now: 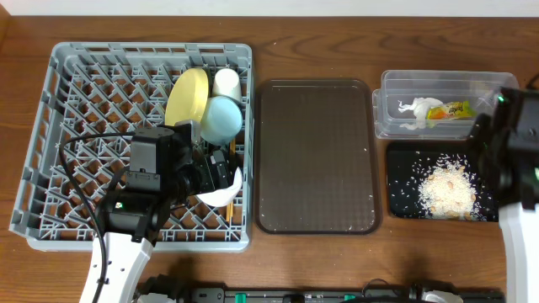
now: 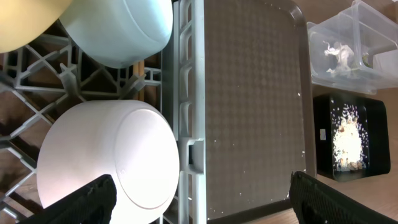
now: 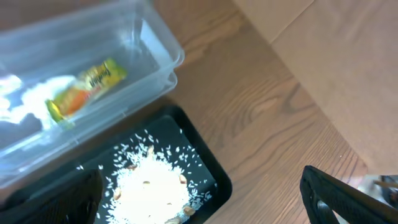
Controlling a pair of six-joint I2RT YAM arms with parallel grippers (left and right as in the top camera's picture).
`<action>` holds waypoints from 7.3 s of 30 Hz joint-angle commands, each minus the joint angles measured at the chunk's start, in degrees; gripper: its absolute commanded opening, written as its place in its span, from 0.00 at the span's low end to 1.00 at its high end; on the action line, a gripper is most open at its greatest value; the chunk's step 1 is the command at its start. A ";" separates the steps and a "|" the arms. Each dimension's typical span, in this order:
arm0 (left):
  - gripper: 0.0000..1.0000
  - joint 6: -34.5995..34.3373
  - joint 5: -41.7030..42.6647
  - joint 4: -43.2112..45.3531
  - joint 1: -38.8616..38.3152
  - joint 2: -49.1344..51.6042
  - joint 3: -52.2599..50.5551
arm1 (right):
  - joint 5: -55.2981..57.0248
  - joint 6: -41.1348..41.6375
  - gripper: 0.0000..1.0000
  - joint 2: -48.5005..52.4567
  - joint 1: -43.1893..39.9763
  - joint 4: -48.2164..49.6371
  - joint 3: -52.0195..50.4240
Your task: Sort waste into correct bins and load items into the dishwasher rack
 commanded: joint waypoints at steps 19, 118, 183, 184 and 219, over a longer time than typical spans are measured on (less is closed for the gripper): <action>0.90 -0.11 -0.52 0.02 -0.13 0.07 1.31 | 2.93 -1.36 0.99 -33.55 -0.37 -0.09 0.22; 0.91 -0.11 -0.52 0.00 -0.13 0.07 1.31 | -27.54 -9.18 0.99 -64.37 7.82 53.05 -70.99; 0.91 1.01 -7.87 30.49 -0.09 -53.94 -33.40 | -27.54 -9.18 0.99 -64.37 7.82 53.05 -70.99; 0.91 1.86 -8.94 33.83 -0.09 -54.40 -34.56 | -27.56 -9.18 0.99 -64.37 7.82 53.05 -70.99; 0.91 33.09 -19.61 34.40 3.32 -56.81 -48.19 | -27.54 -9.18 0.99 -64.37 7.82 53.05 -70.99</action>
